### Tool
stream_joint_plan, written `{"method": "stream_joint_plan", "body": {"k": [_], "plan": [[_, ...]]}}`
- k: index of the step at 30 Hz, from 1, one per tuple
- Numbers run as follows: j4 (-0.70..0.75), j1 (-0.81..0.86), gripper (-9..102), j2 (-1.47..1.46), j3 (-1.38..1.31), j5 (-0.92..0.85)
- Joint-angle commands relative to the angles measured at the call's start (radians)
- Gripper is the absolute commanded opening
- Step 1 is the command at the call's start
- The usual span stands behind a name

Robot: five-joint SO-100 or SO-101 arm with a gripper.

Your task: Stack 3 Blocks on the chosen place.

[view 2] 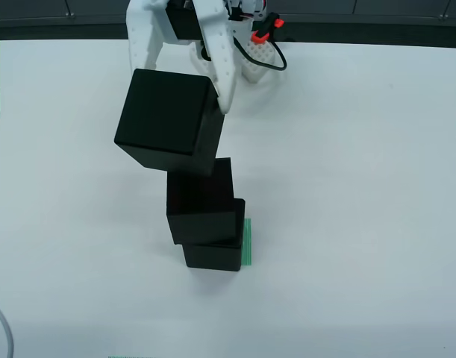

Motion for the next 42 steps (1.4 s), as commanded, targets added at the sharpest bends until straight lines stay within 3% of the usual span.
{"method": "stream_joint_plan", "body": {"k": [1, 21, 42], "plan": [[-0.083, -0.018, 15, 0.044, 0.043, -0.021], [-0.548, -0.028, 15, -0.080, 0.293, -0.129], [-0.661, -0.008, 19, -0.089, 0.359, -0.156]]}}
